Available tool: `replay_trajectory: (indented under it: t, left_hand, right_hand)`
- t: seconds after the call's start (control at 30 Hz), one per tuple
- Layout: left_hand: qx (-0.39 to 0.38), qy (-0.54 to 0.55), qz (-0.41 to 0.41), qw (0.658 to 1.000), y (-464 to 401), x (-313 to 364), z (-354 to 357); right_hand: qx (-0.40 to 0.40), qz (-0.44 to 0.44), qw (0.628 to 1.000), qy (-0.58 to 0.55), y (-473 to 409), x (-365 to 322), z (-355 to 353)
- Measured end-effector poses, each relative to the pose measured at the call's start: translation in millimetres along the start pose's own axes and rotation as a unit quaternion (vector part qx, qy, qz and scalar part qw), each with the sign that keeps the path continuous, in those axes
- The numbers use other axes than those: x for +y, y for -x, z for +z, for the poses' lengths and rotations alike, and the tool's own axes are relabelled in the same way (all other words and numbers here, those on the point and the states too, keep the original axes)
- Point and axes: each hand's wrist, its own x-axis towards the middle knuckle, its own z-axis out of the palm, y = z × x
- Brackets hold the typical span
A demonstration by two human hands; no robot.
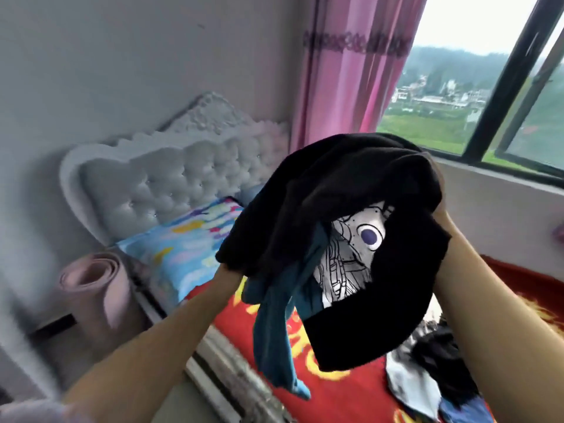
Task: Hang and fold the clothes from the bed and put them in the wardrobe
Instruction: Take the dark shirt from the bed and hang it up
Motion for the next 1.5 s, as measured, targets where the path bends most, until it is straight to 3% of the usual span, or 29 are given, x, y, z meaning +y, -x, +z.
replay_trajectory:
  t: [0.1,0.17,0.27,0.37,0.4,0.5,0.57,0.63,0.77,0.9,1.03,1.1,1.17,1.23,1.37,1.43,1.5]
  left_hand:
    - [0.093,0.132,-0.006,0.987,-7.8,28.6,-67.0]
    - [0.118,0.175,0.017,0.977,-8.1,51.8,-109.1]
    - [0.146,0.075,0.129,0.978,1.3,83.2,-150.8]
    - [0.060,0.030,0.198,0.978,14.9,100.4,-167.4]
    - [0.020,0.009,0.206,0.978,19.0,102.6,-170.3]
    - [-0.061,-0.112,0.227,0.966,30.3,104.1,-177.0]
    - [-0.084,-0.221,0.242,0.941,35.1,100.5,-183.2]
    - [-0.056,-0.254,0.235,0.937,35.7,95.0,-199.0]
    - [-0.014,-0.220,0.164,0.962,41.9,105.3,-253.8]
    - [-0.051,-0.158,0.103,0.981,60.4,116.3,-308.5]
    - [0.092,-0.077,-0.050,0.991,80.2,71.3,-379.0]
    - [0.133,-0.117,-0.114,0.978,98.2,43.7,-415.8]
    - [0.107,-0.194,-0.163,0.961,121.8,27.8,-448.5]
    - [0.088,-0.197,-0.169,0.962,142.5,20.1,-478.7]
    - [0.171,-0.101,-0.067,0.978,168.4,22.9,-536.7]
    - [0.188,-0.061,-0.018,0.980,173.6,32.9,-563.4]
    - [0.193,-0.033,0.020,0.981,175.2,49.2,-589.6]
  right_hand:
    - [0.010,0.078,0.996,-0.037,6.3,30.1,17.1]
    - [0.053,0.127,0.978,0.158,7.7,63.6,9.8]
    - [-0.003,0.251,0.897,0.363,17.5,125.3,4.1]
    - [-0.193,0.401,0.764,0.467,30.0,164.0,40.7]
    - [-0.228,0.392,0.755,0.474,25.4,168.3,61.3]
    - [-0.302,0.305,0.834,0.348,1.1,165.8,137.3]
    - [-0.395,0.267,0.833,0.283,-7.5,162.5,183.9]
    - [-0.451,0.278,0.813,0.243,-12.1,169.8,212.4]
    - [-0.423,0.335,0.825,0.168,-21.2,203.6,258.0]
    - [-0.418,0.255,0.853,0.180,-27.6,223.0,323.9]
    - [-0.392,0.164,0.886,0.184,-38.1,236.0,386.5]
    - [-0.397,0.155,0.885,0.185,-41.4,247.8,415.6]
    - [-0.421,0.151,0.876,0.178,-39.9,262.7,443.5]
    - [-0.472,0.146,0.849,0.186,-33.5,277.0,471.0]
    - [-0.579,0.128,0.746,0.302,-17.4,291.8,529.4]
    - [-0.629,0.166,0.679,0.339,-6.4,298.3,558.0]
    - [-0.692,0.200,0.587,0.370,12.5,301.7,587.6]
